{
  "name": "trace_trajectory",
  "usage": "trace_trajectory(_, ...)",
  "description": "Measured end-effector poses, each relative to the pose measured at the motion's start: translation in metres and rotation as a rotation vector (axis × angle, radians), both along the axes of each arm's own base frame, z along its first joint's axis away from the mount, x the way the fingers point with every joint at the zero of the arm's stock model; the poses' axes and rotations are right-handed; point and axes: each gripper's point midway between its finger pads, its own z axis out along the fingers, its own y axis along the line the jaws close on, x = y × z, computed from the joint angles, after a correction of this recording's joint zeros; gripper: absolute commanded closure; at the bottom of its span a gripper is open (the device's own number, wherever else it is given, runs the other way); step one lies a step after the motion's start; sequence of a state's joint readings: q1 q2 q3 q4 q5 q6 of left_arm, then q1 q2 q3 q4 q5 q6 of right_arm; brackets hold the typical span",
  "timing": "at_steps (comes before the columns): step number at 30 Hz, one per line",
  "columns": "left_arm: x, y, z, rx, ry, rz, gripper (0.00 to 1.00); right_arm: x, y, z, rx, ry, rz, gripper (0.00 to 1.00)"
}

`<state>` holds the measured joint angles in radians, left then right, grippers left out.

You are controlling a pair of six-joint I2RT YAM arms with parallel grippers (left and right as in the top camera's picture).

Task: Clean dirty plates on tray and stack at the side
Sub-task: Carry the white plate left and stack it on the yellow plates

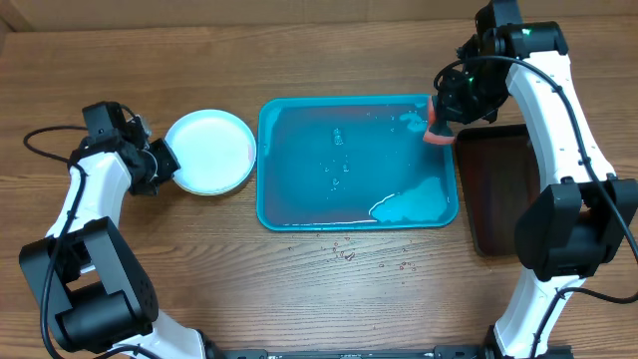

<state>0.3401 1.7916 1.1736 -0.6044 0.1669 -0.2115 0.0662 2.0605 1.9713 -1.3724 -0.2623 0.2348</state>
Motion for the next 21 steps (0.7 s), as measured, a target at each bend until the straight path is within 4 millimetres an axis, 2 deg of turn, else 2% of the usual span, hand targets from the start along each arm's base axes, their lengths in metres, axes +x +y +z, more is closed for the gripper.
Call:
trace_trajectory(1, 0.0, 0.001, 0.0, 0.007, -0.001, 0.004, 0.66, 0.0, 0.0, 0.0, -0.001, 0.0, 0.0, 0.96)
trace_trajectory(2, 0.001, 0.003, 0.0, 0.01, -0.001, 0.015, 0.58, 0.0, 0.0, 0.0, 0.0, 0.0, 0.0, 0.96)
trace_trajectory(3, 0.001, 0.004, 0.0, 0.016, 0.0, 0.017, 0.51, 0.0, 0.0, 0.0, 0.0, 0.0, 0.0, 0.96)
trace_trajectory(4, 0.0, 0.004, 0.0, 0.017, 0.002, 0.023, 0.48, 0.0, 0.0, 0.0, -0.001, -0.001, 0.0, 0.96)
trace_trajectory(8, 0.0, 0.004, 0.0, 0.014, 0.006, 0.027, 0.55, 0.0, 0.0, 0.0, 0.0, 0.0, 0.0, 0.96)
trace_trajectory(11, -0.003, -0.008, 0.0, -0.008, 0.024, -0.015, 0.51, 0.0, 0.0, 0.0, 0.0, 0.001, -0.001, 0.96)
trace_trajectory(13, -0.004, -0.019, 0.004, -0.016, 0.044, -0.048, 0.46, 0.0, 0.0, 0.001, 0.0, -0.003, -0.001, 0.96)
trace_trajectory(17, 0.014, -0.042, 0.036, 0.014, 0.028, -0.136, 0.41, -0.005, -0.006, 0.019, -0.024, -0.036, -0.023, 0.96)
trace_trajectory(21, 0.037, -0.069, 0.087, 0.091, -0.055, -0.221, 0.37, -0.031, -0.033, 0.07, -0.093, -0.104, -0.102, 0.96)
